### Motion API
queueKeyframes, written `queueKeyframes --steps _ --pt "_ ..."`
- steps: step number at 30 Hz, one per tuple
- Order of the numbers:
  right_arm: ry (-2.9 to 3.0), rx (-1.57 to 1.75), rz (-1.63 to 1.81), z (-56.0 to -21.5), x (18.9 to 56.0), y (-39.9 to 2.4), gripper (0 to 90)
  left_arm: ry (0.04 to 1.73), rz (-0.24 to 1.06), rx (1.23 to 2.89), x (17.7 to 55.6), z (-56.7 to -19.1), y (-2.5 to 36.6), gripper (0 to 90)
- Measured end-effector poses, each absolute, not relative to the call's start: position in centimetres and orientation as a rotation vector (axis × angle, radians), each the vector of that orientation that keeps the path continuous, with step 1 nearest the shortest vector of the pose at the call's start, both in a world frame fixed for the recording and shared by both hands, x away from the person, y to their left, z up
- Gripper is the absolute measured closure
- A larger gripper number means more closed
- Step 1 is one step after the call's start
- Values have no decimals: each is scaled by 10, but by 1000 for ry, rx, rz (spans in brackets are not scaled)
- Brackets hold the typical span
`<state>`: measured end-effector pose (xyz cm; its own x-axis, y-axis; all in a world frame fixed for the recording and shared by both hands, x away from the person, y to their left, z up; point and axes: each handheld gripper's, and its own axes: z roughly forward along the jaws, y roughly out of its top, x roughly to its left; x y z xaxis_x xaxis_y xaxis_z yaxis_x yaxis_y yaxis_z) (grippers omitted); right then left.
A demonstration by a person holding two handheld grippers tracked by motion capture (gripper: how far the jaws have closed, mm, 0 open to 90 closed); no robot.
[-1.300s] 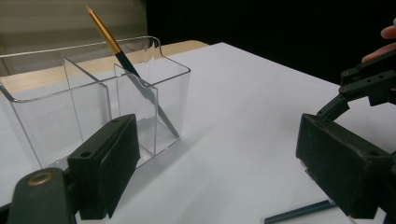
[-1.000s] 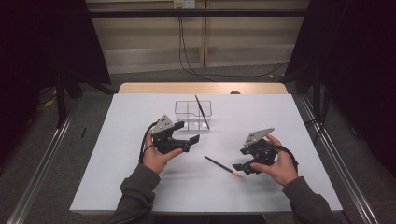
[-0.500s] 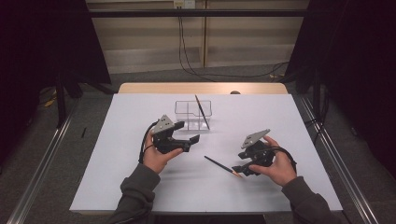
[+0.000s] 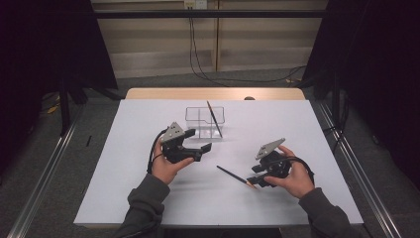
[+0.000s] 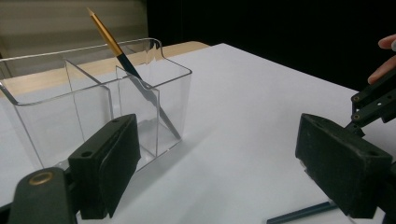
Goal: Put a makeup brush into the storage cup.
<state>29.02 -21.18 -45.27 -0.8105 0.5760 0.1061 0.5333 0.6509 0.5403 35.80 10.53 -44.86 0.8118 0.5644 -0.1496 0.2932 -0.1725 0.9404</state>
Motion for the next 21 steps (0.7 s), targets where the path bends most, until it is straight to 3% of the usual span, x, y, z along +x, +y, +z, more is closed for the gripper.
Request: queueKeyframes --steps 21 --pt "2818 921 884 -457 287 -203 571 661 275 1778 359 -450 105 137"
